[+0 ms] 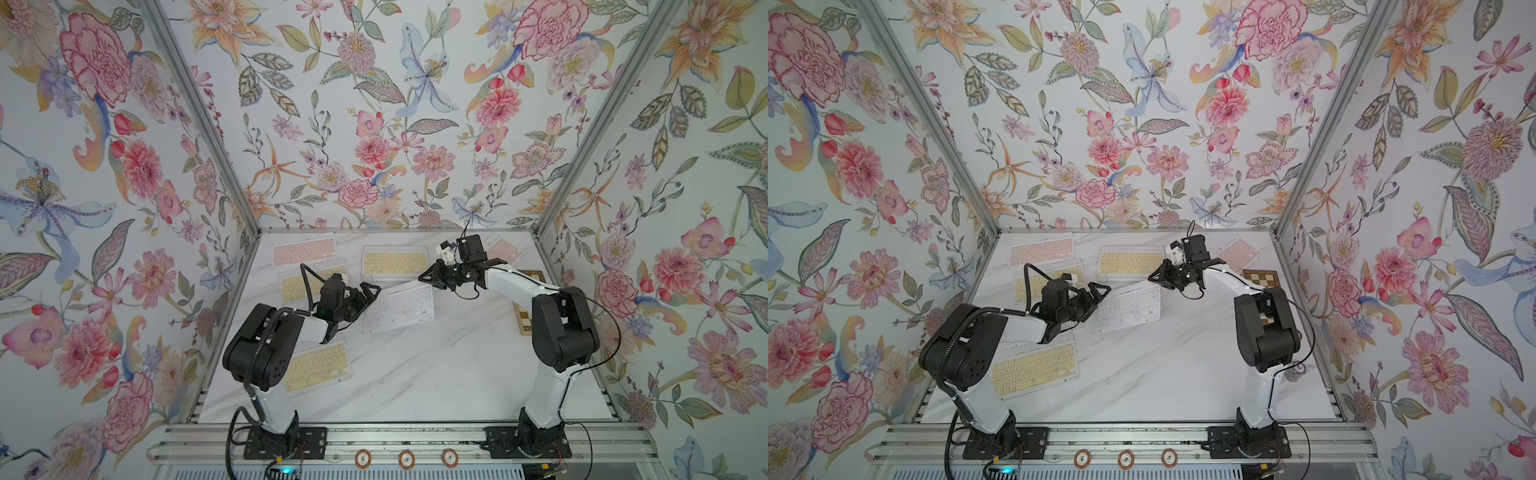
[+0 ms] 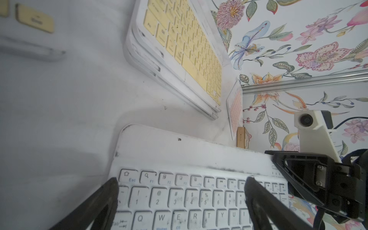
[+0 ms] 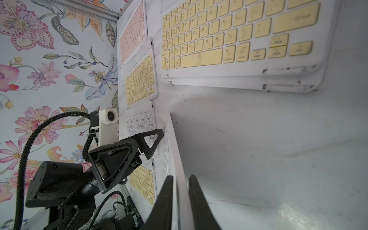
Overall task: Stack the numeric keypads
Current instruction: Pick up the numeric keypad from the center of the board.
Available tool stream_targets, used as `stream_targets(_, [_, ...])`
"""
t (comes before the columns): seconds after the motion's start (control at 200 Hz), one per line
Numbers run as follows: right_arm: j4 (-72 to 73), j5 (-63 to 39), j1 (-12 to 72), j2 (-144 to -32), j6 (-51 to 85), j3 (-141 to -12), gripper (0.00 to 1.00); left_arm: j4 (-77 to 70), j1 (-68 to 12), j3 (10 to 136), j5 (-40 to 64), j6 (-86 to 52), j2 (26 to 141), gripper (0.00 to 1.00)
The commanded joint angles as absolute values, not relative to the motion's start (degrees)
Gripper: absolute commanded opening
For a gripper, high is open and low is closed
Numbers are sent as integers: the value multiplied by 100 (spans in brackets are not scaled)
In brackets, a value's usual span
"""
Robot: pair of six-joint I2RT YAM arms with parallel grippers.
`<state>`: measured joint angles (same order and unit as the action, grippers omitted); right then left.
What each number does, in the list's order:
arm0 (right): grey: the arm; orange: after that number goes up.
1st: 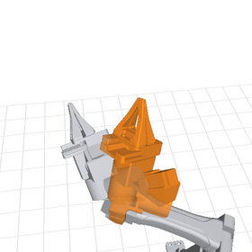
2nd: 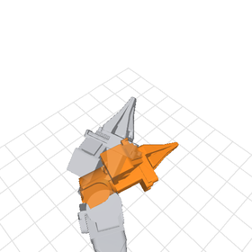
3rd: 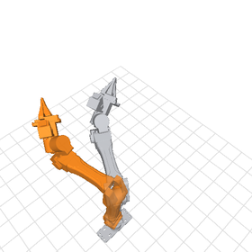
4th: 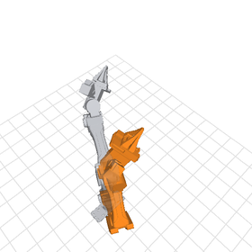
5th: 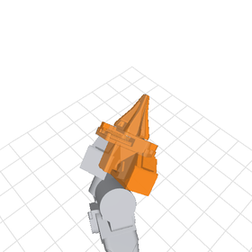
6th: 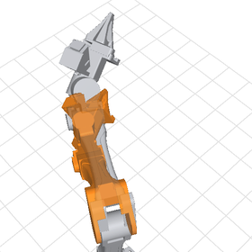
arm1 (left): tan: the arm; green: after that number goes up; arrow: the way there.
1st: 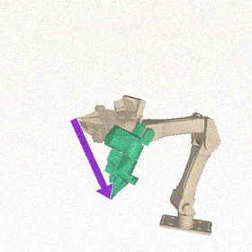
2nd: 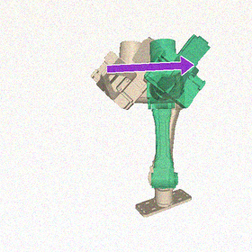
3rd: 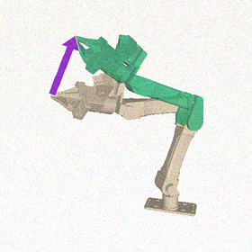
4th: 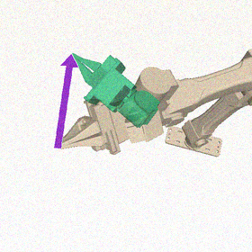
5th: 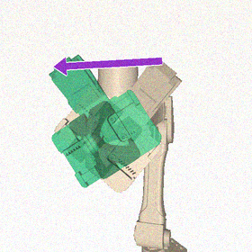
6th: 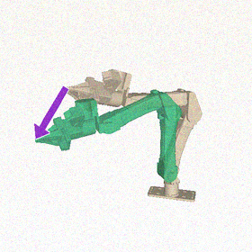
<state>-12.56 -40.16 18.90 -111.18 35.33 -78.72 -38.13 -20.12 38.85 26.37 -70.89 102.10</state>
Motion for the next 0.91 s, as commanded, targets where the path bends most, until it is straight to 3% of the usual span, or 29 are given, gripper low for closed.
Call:
stream_targets(0.0, [-1265,-4334,1818,-11352,3391,-8214,18,-3658,-1963,3741,2573,-6868,10161,99])
stream_targets(0.36, [-287,-4831,1563,-12177,4119,-8429,21,-2929,-1993,3701,2433,-6476,9982,99])
stream_targets(0.661, [1020,-4941,1557,-12267,5217,-7764,36,-3389,-2254,3536,2454,-6752,10288,99])
stream_targets(0.901, [2050,-4890,1563,-12029,5901,-7037,40,-3534,-2276,3538,2447,-6820,10397,99])
